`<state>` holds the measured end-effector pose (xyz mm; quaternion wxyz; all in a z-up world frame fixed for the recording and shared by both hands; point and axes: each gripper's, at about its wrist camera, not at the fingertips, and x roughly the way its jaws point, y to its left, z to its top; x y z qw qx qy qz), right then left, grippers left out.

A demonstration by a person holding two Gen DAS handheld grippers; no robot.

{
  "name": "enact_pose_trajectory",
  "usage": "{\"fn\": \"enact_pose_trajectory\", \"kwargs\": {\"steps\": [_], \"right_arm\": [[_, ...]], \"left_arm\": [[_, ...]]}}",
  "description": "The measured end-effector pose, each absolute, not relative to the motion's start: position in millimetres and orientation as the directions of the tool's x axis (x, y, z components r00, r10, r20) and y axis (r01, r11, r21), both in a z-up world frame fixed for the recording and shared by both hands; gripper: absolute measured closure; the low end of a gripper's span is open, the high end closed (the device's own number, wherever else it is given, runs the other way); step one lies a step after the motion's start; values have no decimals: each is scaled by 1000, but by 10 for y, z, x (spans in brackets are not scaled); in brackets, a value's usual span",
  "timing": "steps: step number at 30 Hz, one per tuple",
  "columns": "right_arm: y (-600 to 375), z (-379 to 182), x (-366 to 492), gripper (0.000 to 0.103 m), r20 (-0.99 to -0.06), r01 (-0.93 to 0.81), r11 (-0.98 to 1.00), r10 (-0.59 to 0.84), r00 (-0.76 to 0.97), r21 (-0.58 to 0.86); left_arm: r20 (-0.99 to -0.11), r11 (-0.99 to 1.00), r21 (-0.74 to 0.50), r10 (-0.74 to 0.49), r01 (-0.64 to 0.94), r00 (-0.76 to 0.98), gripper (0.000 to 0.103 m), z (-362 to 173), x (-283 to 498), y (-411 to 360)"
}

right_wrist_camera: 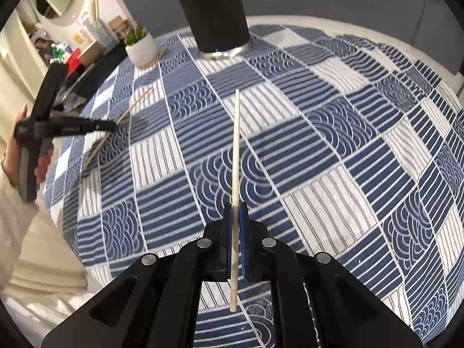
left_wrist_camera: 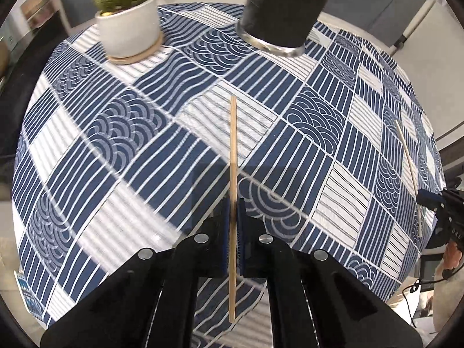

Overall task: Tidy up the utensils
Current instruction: 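Lift the held sticks with both grippers and carry them over the black cup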

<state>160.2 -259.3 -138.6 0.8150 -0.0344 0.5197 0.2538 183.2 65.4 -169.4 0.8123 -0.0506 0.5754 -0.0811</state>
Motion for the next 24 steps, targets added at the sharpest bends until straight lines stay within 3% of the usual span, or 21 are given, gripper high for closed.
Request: {"fn": "enact_pose_trajectory", "kwargs": {"steps": [7, 24], "right_arm": [[-2475, -1151, 1696, 98, -836, -478, 852, 413, 362, 214], [-2212, -309, 2255, 98, -737, -504, 831, 491, 465, 235]], "left_arm": [[-912, 982, -188, -185, 29, 367, 98, -1396, 1769, 823], [-847, 986, -142, -169, 90, 505, 98, -238, 2221, 824]]}}
